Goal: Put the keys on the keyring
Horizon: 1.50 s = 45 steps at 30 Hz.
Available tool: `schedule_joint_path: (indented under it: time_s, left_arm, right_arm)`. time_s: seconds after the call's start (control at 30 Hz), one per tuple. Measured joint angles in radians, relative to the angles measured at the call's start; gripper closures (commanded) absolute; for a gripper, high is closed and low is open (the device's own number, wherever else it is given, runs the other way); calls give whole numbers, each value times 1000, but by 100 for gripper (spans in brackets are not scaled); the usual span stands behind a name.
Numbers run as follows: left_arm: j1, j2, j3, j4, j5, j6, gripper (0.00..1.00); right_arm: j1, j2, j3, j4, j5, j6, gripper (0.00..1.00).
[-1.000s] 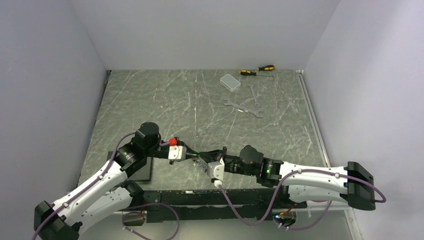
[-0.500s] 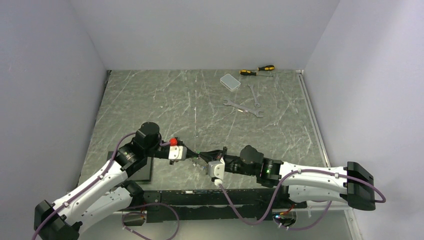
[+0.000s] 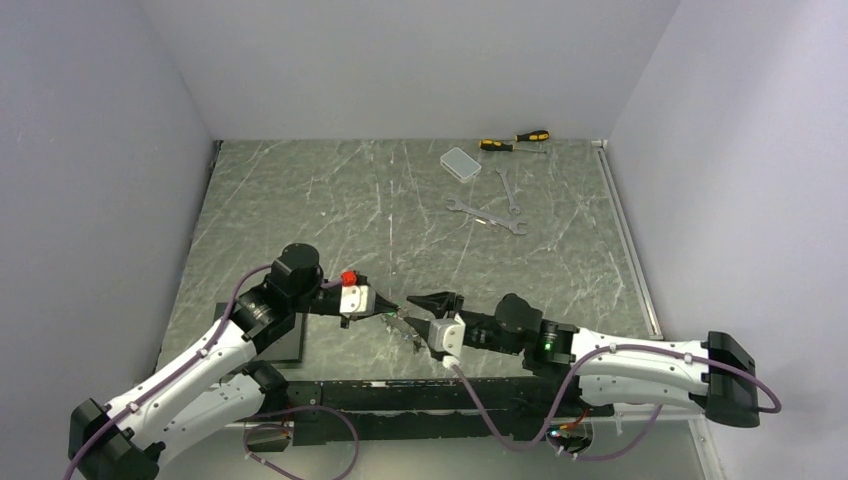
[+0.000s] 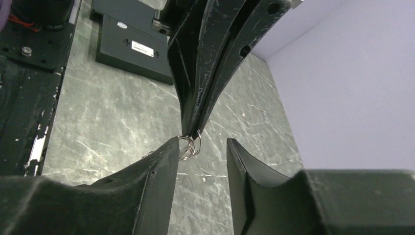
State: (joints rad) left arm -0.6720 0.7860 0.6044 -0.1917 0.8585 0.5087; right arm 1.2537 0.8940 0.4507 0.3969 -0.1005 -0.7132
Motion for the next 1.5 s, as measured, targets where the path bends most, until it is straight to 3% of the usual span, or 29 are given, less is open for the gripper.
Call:
schedule_joint_path:
  time_s: [0.3,0.63,1.3,1.5]
  left_arm:
    - [0,41,0,71,-26,-105,100]
    - [0,114,0,197,-112,-379,100]
    - [0,98,6,290,-239,-805,100]
    - [0,84,6,303,-255,-862,100]
  right_arm:
    - [0,-138,-53,-12,0,142,53]
    - [11,-43,-51,-15,0,272,56]
    - [100,132,14,-28,212,156,58]
    - [112,188,14,69,303,132,55]
